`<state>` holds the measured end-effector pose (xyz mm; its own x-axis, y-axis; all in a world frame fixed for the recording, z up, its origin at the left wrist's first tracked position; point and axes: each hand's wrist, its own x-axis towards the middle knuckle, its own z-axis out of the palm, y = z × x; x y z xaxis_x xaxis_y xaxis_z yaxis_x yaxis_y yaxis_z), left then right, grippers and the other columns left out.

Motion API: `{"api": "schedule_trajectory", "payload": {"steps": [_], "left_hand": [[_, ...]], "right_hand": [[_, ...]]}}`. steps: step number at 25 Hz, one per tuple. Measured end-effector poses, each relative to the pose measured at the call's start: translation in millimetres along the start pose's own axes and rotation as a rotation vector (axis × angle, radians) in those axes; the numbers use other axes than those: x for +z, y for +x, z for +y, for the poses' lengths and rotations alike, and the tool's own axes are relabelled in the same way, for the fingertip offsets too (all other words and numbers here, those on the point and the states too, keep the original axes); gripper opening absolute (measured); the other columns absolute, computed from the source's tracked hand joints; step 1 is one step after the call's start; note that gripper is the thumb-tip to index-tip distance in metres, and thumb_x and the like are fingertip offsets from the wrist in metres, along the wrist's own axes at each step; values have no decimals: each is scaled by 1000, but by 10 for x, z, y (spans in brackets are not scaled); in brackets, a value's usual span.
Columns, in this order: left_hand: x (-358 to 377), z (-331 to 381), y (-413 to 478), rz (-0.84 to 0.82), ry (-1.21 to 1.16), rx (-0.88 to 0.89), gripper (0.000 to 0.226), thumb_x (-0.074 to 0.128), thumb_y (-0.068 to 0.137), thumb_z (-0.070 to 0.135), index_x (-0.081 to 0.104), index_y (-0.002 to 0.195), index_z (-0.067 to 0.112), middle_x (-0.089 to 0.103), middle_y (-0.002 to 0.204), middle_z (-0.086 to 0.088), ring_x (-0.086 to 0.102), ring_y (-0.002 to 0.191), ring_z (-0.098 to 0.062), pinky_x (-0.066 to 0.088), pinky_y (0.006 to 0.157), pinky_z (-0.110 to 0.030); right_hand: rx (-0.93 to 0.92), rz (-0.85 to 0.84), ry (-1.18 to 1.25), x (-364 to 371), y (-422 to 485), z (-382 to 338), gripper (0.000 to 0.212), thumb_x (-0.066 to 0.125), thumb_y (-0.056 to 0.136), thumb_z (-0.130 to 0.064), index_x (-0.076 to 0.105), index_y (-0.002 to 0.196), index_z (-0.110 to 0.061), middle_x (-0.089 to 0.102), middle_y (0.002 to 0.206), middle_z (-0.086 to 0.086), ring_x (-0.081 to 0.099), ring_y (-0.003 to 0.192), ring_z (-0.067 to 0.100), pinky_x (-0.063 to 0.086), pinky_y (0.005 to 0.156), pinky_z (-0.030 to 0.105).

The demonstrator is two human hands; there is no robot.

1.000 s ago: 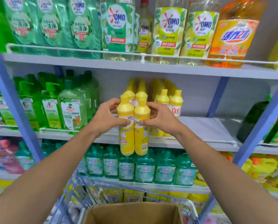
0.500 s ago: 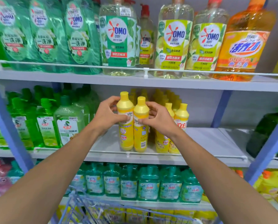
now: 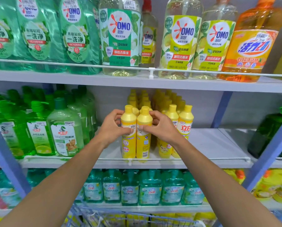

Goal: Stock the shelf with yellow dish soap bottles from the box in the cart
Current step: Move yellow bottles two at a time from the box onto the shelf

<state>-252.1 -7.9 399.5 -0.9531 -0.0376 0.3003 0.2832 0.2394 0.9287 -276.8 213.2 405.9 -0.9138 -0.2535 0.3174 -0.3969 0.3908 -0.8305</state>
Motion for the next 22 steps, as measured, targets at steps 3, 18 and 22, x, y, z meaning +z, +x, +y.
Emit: {"api": "schedule_trajectory", "payload": {"steps": [3, 18, 22], "left_hand": [[37, 8, 6, 29, 41, 9, 69, 94, 59, 4, 59, 118, 12, 70, 112, -5, 72, 98, -20, 61, 83, -41], [98, 15, -52, 116, 258, -45, 57, 93, 65, 28, 65, 112, 15, 73, 100, -1, 72, 88, -19, 61, 83, -44], [259, 37, -117, 195, 302, -29, 54, 91, 68, 35, 63, 110, 15, 69, 94, 6, 68, 82, -10, 59, 70, -28]], "right_hand": [[-32, 200, -263, 48, -29, -92, 86, 86, 59, -65, 63, 128, -19, 69, 115, -3, 66, 101, 13, 58, 87, 33], [13, 50, -120, -118, -15, -133, 67, 83, 82, -19, 53, 142, -8, 65, 128, 5, 66, 111, 16, 55, 90, 25], [4, 122, -124, -49, -92, -98, 65, 84, 79, -35, 58, 134, -12, 70, 119, -2, 67, 102, 9, 59, 87, 25]]}}
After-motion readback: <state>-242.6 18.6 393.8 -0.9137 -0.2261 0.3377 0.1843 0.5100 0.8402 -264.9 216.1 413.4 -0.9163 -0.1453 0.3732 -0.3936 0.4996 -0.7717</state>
